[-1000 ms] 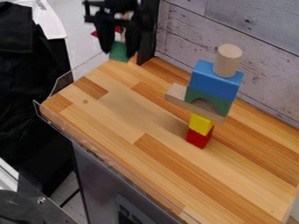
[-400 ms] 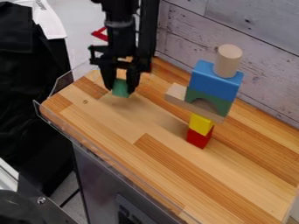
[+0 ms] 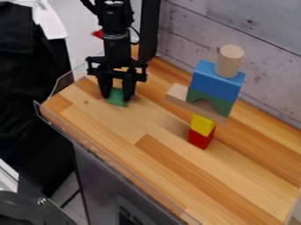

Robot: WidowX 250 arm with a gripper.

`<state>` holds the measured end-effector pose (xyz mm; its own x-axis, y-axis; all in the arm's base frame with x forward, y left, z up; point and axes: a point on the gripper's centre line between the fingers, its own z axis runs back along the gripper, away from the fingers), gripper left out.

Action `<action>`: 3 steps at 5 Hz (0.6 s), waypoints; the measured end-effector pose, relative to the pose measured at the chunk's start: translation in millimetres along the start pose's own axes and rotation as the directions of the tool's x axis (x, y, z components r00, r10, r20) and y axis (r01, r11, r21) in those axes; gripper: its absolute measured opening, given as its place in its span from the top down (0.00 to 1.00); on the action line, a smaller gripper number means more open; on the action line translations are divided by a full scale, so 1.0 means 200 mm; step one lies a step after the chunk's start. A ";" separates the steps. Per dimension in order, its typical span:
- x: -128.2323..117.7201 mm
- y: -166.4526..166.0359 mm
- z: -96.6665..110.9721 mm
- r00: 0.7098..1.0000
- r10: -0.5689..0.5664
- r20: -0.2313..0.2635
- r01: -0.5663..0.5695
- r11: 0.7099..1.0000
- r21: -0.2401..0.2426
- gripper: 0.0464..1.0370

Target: Move the green triangle to the left of table

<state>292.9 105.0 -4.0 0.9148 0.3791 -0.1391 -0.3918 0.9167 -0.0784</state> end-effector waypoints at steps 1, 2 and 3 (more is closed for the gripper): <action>0.01 0.00 0.00 1.000 0.019 0.009 -0.019 1.000 0.004 0.44; -0.01 0.01 0.00 0.999 0.035 -0.008 -0.035 0.999 0.011 0.13; -0.01 -0.02 0.16 0.998 0.031 0.059 -0.031 1.000 0.005 0.03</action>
<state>296.8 104.1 29.1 0.9066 0.4137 -0.0834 -0.4194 0.9052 -0.0688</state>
